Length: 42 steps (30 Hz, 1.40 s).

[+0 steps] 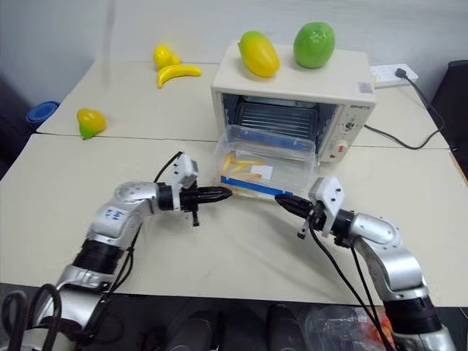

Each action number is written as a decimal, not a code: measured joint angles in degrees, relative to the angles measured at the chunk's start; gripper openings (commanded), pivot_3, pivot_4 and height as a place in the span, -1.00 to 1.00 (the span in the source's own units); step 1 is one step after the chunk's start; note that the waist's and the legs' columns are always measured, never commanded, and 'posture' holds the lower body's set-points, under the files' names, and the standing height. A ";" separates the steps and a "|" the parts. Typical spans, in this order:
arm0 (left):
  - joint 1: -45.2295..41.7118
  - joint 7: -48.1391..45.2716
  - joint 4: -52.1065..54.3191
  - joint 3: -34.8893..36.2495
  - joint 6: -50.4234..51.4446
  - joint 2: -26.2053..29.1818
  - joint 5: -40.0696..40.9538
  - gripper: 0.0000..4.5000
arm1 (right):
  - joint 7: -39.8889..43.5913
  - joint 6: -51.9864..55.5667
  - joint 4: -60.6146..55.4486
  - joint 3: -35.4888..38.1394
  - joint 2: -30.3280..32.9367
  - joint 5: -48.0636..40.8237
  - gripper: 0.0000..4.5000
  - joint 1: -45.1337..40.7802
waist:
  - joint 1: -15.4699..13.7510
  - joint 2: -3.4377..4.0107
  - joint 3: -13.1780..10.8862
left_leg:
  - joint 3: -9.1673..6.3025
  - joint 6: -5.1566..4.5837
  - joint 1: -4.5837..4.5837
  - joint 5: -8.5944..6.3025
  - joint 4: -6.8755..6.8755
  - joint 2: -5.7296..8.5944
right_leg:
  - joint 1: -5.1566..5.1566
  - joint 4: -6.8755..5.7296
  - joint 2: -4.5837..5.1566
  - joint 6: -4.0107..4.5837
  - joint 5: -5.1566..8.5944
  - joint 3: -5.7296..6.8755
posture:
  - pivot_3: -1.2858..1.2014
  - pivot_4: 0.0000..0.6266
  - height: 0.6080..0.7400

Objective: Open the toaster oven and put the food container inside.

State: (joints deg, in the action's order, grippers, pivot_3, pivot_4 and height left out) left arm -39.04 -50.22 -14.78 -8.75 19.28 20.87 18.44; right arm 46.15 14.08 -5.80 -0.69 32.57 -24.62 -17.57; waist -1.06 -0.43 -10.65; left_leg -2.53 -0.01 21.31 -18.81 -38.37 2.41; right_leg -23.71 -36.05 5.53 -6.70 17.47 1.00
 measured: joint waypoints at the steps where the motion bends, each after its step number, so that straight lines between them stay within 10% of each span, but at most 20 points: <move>1: -0.93 0.83 -0.53 0.10 -0.87 -1.12 -0.30 -0.99 | -0.48 -0.25 1.54 -0.34 -0.29 0.97 -1.00 -1.62 | 0.07 0.00 0.00 | 0.01 0.00 -0.02 0.00 -0.01 0.00 | 0.00 -0.02 0.00 0.00 0.00 0.00 | 0.03 -0.52 1.00; 14: -12.95 16.71 -24.24 8.34 -16.24 -11.91 -5.27 -0.99 | -13.83 -14.70 34.28 -0.66 -9.34 15.81 -1.00 -23.26 | 1.22 0.00 0.00 | -0.02 0.02 0.05 0.01 -0.08 0.03 | -0.05 -0.25 0.05 -0.07 -0.04 0.04 | 0.03 -0.52 1.00; 21: -5.93 12.30 -21.48 9.79 -20.53 -7.93 -4.97 -0.99 | -11.11 -10.58 27.28 1.27 -8.63 12.75 -1.00 -18.09 | 1.36 0.02 0.01 | -0.02 0.03 0.07 0.02 0.13 -0.01 | -0.06 -0.05 0.04 -0.07 -0.04 0.07 | 0.03 -0.52 1.00; 27: 5.52 0.71 -4.43 11.98 -12.35 3.08 1.87 -0.32 | -4.97 0.91 13.02 6.79 0.54 5.46 -1.00 -8.07 | 1.18 0.03 0.00 | -0.07 0.02 0.11 0.01 0.03 -0.03 | -0.06 -0.04 0.12 -0.07 -0.05 0.04 | 0.03 -0.52 1.00; 36: 18.04 -17.82 9.43 20.30 0.39 18.25 17.23 0.91 | 8.42 -16.75 26.71 8.49 10.58 10.57 -1.00 1.85 | 1.31 0.03 0.00 | 0.02 -0.05 -0.15 -0.03 0.07 -0.07 | 0.16 0.11 0.17 -0.07 -0.05 -0.04 | 0.03 -0.52 1.00; 42: 17.62 -18.35 12.36 21.63 4.51 19.60 19.91 0.99 | 11.30 -25.02 33.26 7.47 2.18 10.34 -1.00 -2.78 | 2.32 0.03 0.01 | 0.02 0.04 -0.22 -0.01 0.11 -0.20 | 0.13 0.06 0.14 -0.03 -0.06 -0.06 | 0.03 -0.52 1.00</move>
State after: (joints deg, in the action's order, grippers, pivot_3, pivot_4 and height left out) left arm -21.42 -68.56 -2.42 12.88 23.79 40.47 38.36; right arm 57.45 -10.94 27.46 6.78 34.75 -14.28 -20.35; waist 1.26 -0.40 -10.64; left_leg -2.52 0.03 21.08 -18.82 -38.26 2.21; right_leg -23.57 -35.99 5.67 -6.73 17.41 0.94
